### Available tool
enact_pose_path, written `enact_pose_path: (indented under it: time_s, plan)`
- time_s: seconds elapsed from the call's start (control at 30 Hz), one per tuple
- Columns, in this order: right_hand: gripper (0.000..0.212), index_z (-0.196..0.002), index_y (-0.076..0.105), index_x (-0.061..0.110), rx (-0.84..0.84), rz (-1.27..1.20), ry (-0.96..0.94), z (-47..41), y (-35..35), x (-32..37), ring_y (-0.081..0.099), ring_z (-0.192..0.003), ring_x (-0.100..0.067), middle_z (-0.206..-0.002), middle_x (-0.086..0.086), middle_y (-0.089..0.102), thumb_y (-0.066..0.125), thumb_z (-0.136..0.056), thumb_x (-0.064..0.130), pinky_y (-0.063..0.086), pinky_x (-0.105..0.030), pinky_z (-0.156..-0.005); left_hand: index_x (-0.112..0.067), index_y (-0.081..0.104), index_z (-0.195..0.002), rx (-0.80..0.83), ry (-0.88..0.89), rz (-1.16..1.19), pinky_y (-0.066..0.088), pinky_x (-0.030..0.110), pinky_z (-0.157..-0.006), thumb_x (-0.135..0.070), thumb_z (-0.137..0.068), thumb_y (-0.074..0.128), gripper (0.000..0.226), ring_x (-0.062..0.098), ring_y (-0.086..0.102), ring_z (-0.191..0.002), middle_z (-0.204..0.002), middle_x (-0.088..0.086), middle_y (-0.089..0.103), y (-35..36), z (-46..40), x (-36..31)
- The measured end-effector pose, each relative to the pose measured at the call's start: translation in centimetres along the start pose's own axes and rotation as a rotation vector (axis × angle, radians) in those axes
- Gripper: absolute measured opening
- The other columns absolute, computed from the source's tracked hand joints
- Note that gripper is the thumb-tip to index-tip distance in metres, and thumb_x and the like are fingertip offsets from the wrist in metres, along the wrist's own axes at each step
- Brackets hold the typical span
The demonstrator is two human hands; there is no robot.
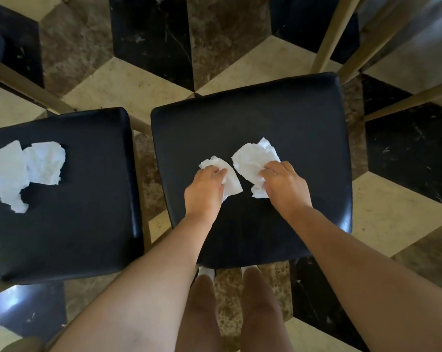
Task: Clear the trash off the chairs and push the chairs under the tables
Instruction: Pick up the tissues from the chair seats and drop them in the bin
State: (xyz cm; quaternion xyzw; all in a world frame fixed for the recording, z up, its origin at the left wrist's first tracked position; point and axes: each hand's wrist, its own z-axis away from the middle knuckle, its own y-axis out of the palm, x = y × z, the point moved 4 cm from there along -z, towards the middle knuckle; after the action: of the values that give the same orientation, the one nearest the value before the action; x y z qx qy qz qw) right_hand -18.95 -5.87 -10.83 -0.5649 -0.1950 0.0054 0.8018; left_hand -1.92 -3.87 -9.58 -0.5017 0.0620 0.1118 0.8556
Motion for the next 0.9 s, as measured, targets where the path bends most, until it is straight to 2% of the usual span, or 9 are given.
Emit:
enact_pose_path:
  time_s: [0.1, 0.23, 0.4, 0.5, 0.57, 0.67, 0.8, 0.9]
  plan:
    - [0.027, -0.075, 0.066, 0.002, 0.04, -0.029, 0.06, -0.2, -0.3, -0.3, 0.056, -0.068, -0.029, -0.078, -0.011, 0.062, 0.068, -0.058, -0.019, 0.048, -0.033, -0.042, -0.023, 0.048, -0.132, 0.002, -0.011, -0.001, 0.045, 0.032, -0.072, -0.019, -0.096, 0.043, 0.036, 0.018, 0.042, -0.12, -0.133, -0.002, 0.05, -0.6, 0.3, 0.3]
    - [0.024, -0.067, 0.064, 0.001, 0.006, -0.075, 0.107, 0.0, -2.7, 0.5, 0.052, -0.062, -0.03, -0.068, -0.012, 0.059, 0.063, -0.056, -0.021, 0.044, -0.031, -0.042, -0.021, 0.053, -0.127, -0.043, -0.002, 0.034, 0.048, 0.036, -0.075, -0.018, -0.096, 0.044, 0.033, 0.02, 0.046, -0.116, -0.128, 0.0, 0.055, -3.2, 1.1, -0.3]
    - [0.011, -0.073, 0.061, 0.006, -0.058, -0.165, 0.17, 0.7, -8.9, 3.0, 0.051, -0.07, -0.023, -0.077, -0.004, 0.055, 0.056, -0.08, 0.0, 0.041, -0.03, -0.052, -0.019, 0.057, -0.12, -0.125, -0.073, 0.202, 0.05, 0.039, -0.081, -0.017, -0.092, 0.049, 0.029, 0.022, 0.054, -0.108, -0.118, 0.003, 0.062, -9.5, 4.7, -1.3]
    - [0.014, -0.073, 0.062, 0.007, -0.113, -0.247, 0.135, 2.3, -14.8, 6.3, 0.053, -0.073, -0.022, -0.078, 0.0, 0.053, 0.053, -0.084, 0.004, 0.038, -0.029, -0.054, -0.02, 0.062, -0.111, -0.238, -0.125, 0.37, 0.048, 0.031, -0.072, -0.02, -0.088, 0.056, 0.024, 0.02, 0.06, -0.097, -0.106, 0.001, 0.066, -14.0, 8.7, -1.5]
    - [0.017, -0.078, 0.065, 0.006, -0.122, -0.282, 0.098, 3.8, -18.8, 8.9, 0.055, -0.075, -0.021, -0.084, -0.002, 0.059, 0.051, -0.087, 0.005, 0.043, -0.03, -0.057, -0.019, 0.065, -0.106, -0.327, -0.162, 0.465, 0.043, 0.023, -0.067, -0.02, -0.087, 0.06, 0.02, 0.014, 0.061, -0.091, -0.1, -0.002, 0.068, -17.3, 11.9, -1.3]
    - [0.017, -0.091, 0.069, 0.007, -0.126, -0.388, 0.092, 6.2, -24.0, 13.0, 0.058, -0.078, -0.022, -0.092, -0.007, 0.064, 0.052, -0.088, 0.007, 0.051, -0.035, -0.067, -0.018, 0.068, -0.106, -0.449, -0.239, 0.573, 0.047, 0.021, -0.073, -0.022, -0.086, 0.063, 0.021, 0.012, 0.062, -0.091, -0.101, -0.003, 0.07, -21.6, 17.3, -0.1]
    - [0.019, -0.106, 0.067, 0.012, -0.124, -0.459, 0.019, 8.9, -28.5, 19.2, 0.056, -0.084, -0.013, -0.103, -0.004, 0.065, 0.057, -0.09, 0.014, 0.046, -0.023, -0.073, -0.019, 0.068, -0.106, -0.576, -0.37, 0.67, 0.049, 0.025, -0.08, -0.026, -0.085, 0.064, 0.022, 0.011, 0.062, -0.093, -0.102, -0.004, 0.07, -26.0, 24.4, 3.0]
    - [0.019, -0.105, 0.067, 0.016, -0.101, -0.467, -0.069, 10.5, -30.0, 24.6, 0.056, -0.083, -0.011, -0.101, -0.002, 0.065, 0.058, -0.089, 0.018, 0.044, -0.021, -0.072, -0.02, 0.067, -0.105, -0.622, -0.43, 0.745, 0.046, 0.018, -0.076, -0.028, -0.086, 0.063, 0.022, 0.006, 0.059, -0.089, -0.099, -0.008, 0.067, -28.1, 28.8, 6.0]
